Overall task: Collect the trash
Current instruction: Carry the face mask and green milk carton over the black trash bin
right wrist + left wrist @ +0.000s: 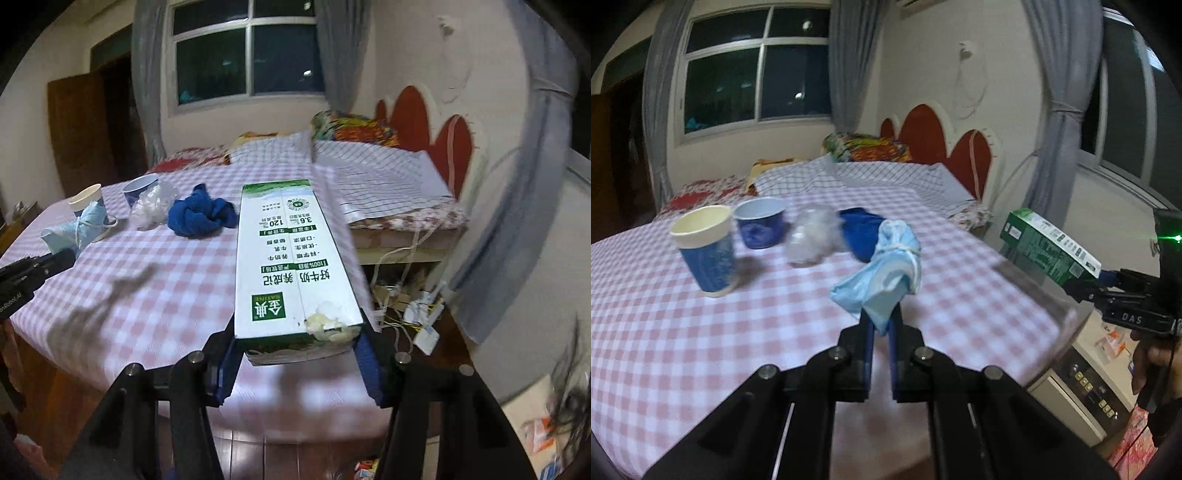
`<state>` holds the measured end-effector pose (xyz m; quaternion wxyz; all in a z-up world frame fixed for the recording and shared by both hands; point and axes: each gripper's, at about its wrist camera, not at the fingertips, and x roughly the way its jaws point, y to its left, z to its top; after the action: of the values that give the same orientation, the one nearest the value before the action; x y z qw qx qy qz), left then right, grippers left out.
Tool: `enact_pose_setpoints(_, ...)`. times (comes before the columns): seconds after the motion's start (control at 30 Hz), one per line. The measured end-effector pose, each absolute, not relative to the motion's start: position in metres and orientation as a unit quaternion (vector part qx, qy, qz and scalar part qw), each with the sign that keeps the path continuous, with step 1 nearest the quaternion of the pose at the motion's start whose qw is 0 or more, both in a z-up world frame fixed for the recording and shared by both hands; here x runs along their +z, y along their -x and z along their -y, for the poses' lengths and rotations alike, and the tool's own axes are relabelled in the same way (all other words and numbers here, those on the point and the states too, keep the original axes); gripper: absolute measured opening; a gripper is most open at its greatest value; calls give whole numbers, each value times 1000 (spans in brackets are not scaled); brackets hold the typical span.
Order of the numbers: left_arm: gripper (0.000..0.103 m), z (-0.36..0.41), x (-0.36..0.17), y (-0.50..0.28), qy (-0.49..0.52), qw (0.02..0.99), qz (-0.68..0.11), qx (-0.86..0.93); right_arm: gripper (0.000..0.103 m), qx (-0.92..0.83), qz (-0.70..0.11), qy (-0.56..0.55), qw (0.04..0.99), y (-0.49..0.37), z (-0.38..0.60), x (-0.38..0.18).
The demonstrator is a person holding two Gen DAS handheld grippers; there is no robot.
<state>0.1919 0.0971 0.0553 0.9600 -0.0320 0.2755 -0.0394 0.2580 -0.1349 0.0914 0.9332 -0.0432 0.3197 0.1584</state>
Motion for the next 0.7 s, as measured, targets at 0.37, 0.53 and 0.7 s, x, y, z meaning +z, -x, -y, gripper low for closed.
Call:
enact_pose_setpoints(0.37,8,3,49,-155,19,955,-272,-119,57,78,-316,24,945,-174,241,80)
enact_pose_setpoints(0.53,8,55,35,-150,1,946,-284,-157,57,41,-336,1,941,-148,291,55)
enact_pose_setpoints(0.7,8,106,10,-149,-9,933,-303,-192,57,8,-353,-10,935,-129,332,28)
